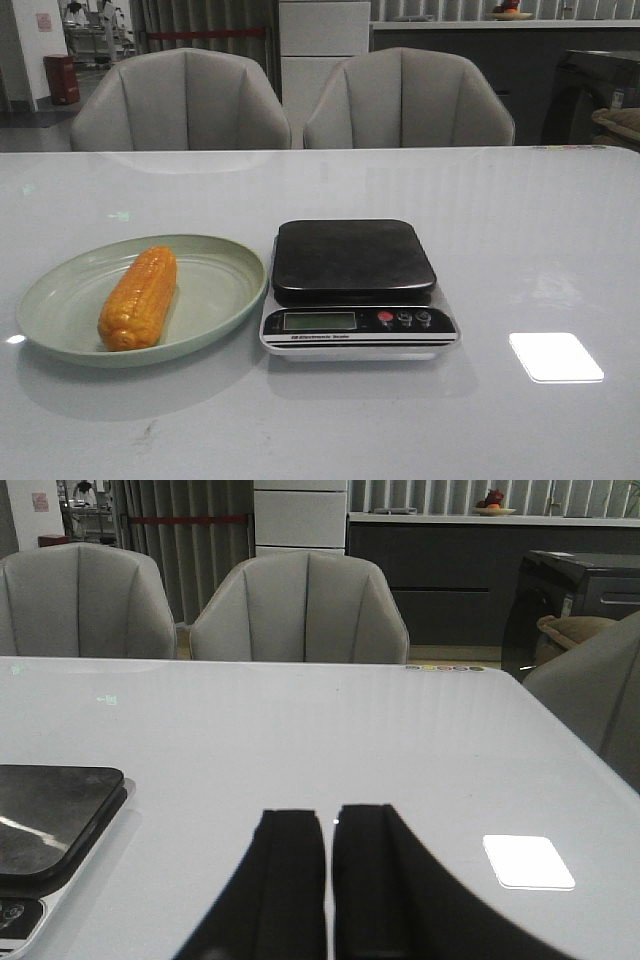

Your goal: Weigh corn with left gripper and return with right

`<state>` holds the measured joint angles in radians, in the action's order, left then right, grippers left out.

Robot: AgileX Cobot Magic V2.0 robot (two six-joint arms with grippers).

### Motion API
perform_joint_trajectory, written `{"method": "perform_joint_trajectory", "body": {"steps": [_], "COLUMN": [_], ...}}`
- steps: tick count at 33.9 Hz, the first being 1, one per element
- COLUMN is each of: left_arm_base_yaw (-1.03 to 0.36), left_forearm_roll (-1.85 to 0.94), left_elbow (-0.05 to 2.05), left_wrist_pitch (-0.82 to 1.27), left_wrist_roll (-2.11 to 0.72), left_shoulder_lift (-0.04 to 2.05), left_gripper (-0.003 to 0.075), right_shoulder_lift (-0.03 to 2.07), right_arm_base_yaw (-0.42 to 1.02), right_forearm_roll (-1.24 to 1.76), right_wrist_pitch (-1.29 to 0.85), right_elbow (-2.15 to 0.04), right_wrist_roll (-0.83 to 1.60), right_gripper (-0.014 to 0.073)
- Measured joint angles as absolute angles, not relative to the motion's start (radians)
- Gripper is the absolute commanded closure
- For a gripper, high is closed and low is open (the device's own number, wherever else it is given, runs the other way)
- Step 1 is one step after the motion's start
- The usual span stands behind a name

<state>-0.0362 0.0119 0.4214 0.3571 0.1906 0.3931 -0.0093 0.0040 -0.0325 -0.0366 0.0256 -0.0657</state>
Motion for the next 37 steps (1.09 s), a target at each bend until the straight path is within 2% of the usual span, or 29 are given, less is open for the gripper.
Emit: {"method": "perform_joint_trajectory", "body": {"steps": [3, 5, 8, 9, 10, 12, 29, 37], "left_arm_base_yaw": [-0.092, -0.136, -0.186, -0.207, -0.216, -0.234, -0.406, -0.446], "left_forearm_roll": [0.012, 0.020, 0.035, 0.040, 0.039, 0.042, 0.026, 0.011], "left_elbow": [0.421, 0.425, 0.455, 0.473, 0.488, 0.515, 0.826, 0.922], "left_wrist_pitch": [0.361, 0.378, 0.403, 0.407, 0.407, 0.409, 0.423, 0.423], "left_wrist_roll": [0.191, 0.193, 0.193, 0.193, 0.193, 0.193, 0.223, 0.247], "left_shoulder_lift": [0.429, 0.469, 0.540, 0.584, 0.611, 0.663, 1.271, 1.473], "left_gripper": [0.0593, 0.0542, 0.0379, 0.0284, 0.0220, 0.0142, 0.0154, 0.0154], "right_shoulder_lift": [-0.009, -0.009, -0.009, -0.009, -0.009, -0.009, -0.009, -0.009], "right_arm_base_yaw": [0.004, 0.004, 0.004, 0.004, 0.004, 0.004, 0.004, 0.004], "right_forearm_roll": [-0.032, -0.032, -0.032, -0.032, -0.032, -0.032, -0.032, -0.032], "right_wrist_pitch": [-0.037, -0.037, -0.035, -0.035, -0.035, -0.035, -0.035, -0.035], "right_elbow": [0.026, 0.026, 0.026, 0.026, 0.026, 0.026, 0.026, 0.026], "right_wrist_roll": [-0.066, -0.066, -0.066, -0.066, -0.066, -0.066, -0.066, -0.066], "right_gripper": [0.0397, 0.0397, 0.0397, 0.0397, 0.0397, 0.0397, 0.0397, 0.0397]}}
